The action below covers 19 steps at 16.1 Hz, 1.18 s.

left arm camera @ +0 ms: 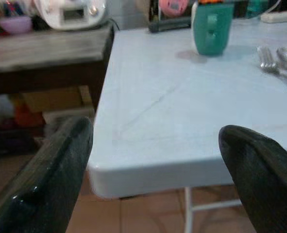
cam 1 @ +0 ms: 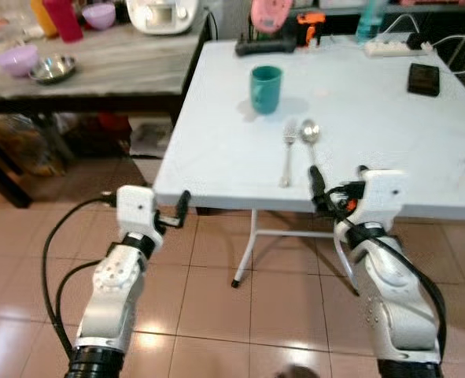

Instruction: Setting the table

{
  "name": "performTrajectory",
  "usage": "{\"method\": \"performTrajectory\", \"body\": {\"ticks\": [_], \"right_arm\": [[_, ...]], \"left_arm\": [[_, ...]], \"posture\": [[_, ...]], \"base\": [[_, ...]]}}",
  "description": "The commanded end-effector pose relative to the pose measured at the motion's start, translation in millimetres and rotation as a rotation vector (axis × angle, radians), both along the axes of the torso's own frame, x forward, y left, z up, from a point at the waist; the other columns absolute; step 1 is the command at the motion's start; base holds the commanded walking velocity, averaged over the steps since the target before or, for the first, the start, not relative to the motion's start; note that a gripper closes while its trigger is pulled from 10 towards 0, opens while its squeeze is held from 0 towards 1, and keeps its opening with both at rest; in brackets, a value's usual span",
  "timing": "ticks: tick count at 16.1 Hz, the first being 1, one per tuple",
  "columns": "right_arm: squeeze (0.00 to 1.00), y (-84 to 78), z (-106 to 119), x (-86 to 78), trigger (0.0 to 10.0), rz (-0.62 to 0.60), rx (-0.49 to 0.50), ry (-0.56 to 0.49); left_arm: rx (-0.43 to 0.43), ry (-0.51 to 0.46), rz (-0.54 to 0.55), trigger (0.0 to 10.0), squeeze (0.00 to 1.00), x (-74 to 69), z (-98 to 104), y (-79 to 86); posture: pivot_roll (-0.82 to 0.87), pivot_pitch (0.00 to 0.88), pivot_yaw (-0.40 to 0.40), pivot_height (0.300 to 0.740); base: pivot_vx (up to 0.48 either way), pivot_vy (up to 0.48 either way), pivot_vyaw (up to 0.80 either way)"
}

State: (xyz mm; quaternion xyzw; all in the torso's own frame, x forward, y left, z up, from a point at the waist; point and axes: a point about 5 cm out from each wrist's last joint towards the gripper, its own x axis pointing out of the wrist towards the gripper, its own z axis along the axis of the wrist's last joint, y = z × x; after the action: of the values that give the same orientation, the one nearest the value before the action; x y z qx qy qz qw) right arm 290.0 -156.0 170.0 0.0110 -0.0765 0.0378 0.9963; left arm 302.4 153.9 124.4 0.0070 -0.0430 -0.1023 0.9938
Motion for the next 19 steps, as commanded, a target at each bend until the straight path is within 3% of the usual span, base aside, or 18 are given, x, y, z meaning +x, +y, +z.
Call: {"method": "performTrajectory", "body": {"ticks": [1,5,19], "right_arm": [[0.0,-3.0,-3.0,-0.3,10.0,-0.014,-0.008,0.008],[0.0,-3.9,-1.5,0.2,10.0,-0.018,-0.01,-0.002],[0.0,-0.5,-0.2,-0.5,10.0,0.007,-0.024,-0.017]], "left_arm": [[-0.007,0.003,-0.003,10.0,0.0,-1.4,-1.3,0.4],[-0.015,0.001,-0.022,10.0,0.0,-1.2,-1.8,1.7],[-0.033,0.0,-0.073,10.0,0.0,-3.0,-2.0,-7.6]], "posture": [[-0.21,0.107,0.108,0.74],[-0.21,0.107,0.107,0.74],[-0.21,0.108,0.106,0.74]], "base": [[0.0,0.0,0.0],[0.06,0.0,0.0],[0.364,0.0,0.09]]}}
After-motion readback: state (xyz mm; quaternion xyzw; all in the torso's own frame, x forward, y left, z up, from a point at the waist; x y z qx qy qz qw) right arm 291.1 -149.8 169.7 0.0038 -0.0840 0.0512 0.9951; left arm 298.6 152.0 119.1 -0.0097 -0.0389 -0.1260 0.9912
